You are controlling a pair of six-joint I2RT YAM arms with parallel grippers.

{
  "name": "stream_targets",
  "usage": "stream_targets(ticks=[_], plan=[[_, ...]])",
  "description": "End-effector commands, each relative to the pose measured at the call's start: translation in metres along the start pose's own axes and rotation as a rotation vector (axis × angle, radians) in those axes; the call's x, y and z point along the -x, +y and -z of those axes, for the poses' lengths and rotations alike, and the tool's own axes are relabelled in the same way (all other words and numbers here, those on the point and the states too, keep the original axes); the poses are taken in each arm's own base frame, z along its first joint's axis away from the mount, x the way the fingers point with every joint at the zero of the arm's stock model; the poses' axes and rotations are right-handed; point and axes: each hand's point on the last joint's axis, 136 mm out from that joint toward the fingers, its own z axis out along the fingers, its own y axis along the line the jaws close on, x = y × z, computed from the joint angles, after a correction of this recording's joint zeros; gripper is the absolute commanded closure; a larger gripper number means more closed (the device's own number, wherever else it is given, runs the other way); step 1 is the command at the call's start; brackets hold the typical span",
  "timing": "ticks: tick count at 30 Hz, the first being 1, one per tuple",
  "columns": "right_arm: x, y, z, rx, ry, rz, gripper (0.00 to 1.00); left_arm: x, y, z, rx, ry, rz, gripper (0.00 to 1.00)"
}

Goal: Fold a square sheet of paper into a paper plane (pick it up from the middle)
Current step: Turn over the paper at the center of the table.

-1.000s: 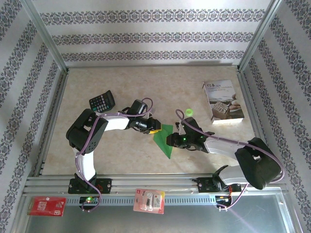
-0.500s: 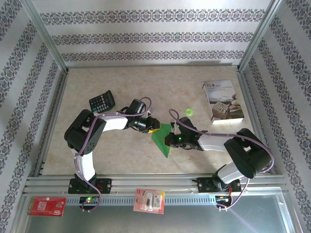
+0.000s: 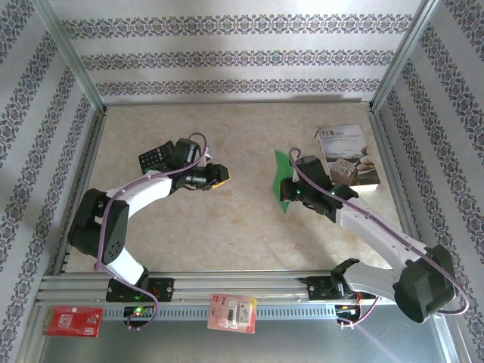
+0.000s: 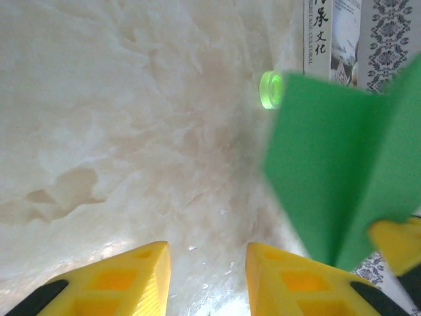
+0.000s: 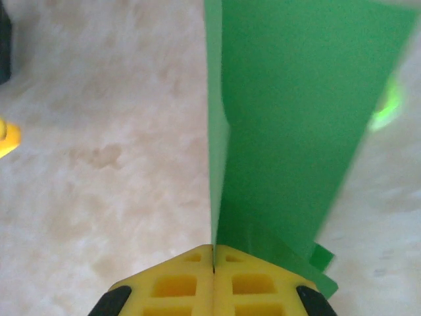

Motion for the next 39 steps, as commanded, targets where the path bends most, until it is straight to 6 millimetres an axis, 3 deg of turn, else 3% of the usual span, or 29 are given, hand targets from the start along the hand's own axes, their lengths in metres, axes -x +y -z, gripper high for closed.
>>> stream_targets(ticks=[1,3,6,15,19,22,27,33,36,39], plan=[[-0.012,-0.049,0.026,-0.417,0.073,0.274,1.00,0.001,0.023,0.016,0.074,-0.020,0.017,0.65],[-0.012,-0.043,0.023,-0.497,0.084,0.354,1.00,0.006,0.030,0.022,0.085,-0.044,0.032,0.64],[-0.028,-0.024,0.002,-0.547,0.128,0.434,1.00,0.010,0.045,0.028,0.114,-0.070,0.056,0.63],[-0.101,0.030,-0.074,-0.621,0.293,0.533,1.00,0.019,0.083,0.047,0.159,-0.116,0.129,0.62],[-0.122,0.052,-0.094,-0.554,0.333,0.512,0.92,0.017,0.085,0.051,0.152,-0.120,0.133,0.62],[-0.125,0.065,-0.101,-0.513,0.346,0.501,0.84,0.016,0.084,0.051,0.142,-0.114,0.135,0.62],[-0.110,0.088,-0.091,-0.411,0.320,0.459,0.77,0.009,0.078,0.048,0.095,-0.095,0.153,0.61],[-0.095,0.100,-0.049,-0.130,0.304,0.300,0.75,-0.016,0.058,0.039,0.034,-0.055,0.152,0.62],[-0.095,0.080,-0.038,-0.020,0.329,0.177,0.76,-0.036,0.041,0.024,0.013,-0.002,0.123,0.66],[-0.096,0.057,-0.039,0.056,0.337,0.077,0.79,-0.059,0.023,0.002,0.002,0.066,0.085,0.73]])
